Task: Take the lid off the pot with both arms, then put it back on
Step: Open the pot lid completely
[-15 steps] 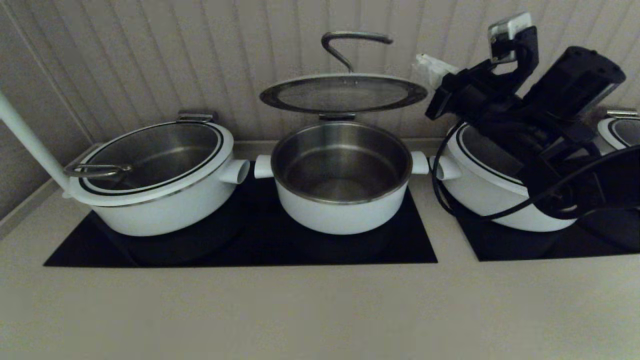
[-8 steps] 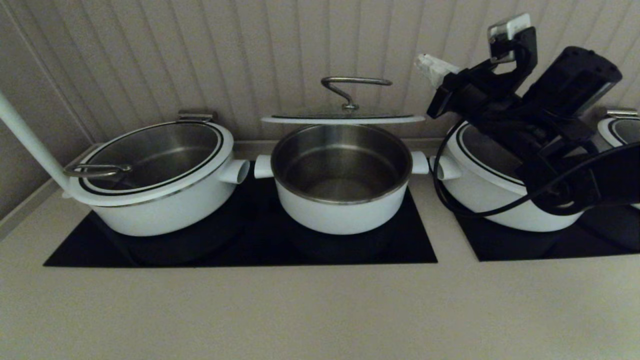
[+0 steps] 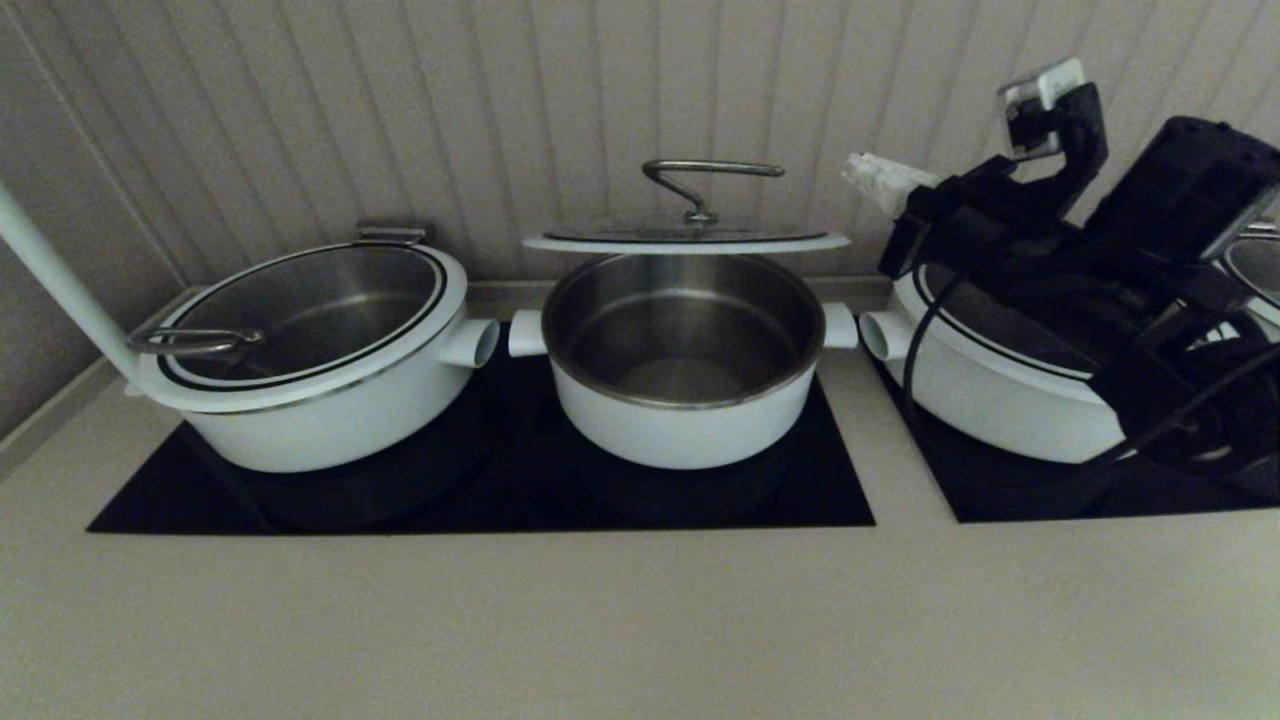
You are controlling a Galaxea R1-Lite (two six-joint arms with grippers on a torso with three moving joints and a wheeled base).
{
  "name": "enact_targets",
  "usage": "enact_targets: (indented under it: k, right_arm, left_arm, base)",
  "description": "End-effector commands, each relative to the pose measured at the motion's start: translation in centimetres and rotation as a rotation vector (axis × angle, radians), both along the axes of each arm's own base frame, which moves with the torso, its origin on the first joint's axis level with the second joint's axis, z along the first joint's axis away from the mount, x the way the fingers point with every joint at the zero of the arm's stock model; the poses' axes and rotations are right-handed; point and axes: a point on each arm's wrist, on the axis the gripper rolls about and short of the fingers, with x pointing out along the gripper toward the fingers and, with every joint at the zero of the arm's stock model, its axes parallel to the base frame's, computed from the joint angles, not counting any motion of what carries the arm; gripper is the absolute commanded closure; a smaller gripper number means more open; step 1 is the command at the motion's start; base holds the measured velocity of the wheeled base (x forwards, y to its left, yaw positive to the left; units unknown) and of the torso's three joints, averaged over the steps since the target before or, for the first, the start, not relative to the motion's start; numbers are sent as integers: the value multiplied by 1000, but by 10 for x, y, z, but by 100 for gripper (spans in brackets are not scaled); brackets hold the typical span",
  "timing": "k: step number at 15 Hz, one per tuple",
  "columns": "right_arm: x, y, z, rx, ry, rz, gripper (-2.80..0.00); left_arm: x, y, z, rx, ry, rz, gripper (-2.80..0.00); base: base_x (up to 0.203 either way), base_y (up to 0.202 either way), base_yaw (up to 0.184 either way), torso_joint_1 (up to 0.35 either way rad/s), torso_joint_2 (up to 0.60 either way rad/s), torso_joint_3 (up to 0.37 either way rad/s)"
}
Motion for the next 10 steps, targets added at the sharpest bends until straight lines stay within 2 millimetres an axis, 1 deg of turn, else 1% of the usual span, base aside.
enact_targets:
  k: [1,4,6,8,10]
  right_arm:
    - [-33,-10,16,-4,-16,24,0]
    - [-65,-18,21,-27,24,61,0]
    - [-90,-21,19,-48,64,103,0]
    - [-117,-21,11,-73,118,163,0]
    - [-140,-18,-7,-107,198,228,0]
  left_arm:
    - [0,0,0,0,-1,0,0]
    - [0,0,0,0,-1,0,0]
    - [0,0,0,0,-2,0,0]
    - [0,0,0,0,-2,0,0]
    - [0,0,0,0,-2,0,0]
  base:
    - [0,0,0,0,0,0]
    - [0,0,0,0,0,0]
    - [0,0,0,0,0,0]
    - [0,0,0,0,0,0]
    - [0,0,0,0,0,0]
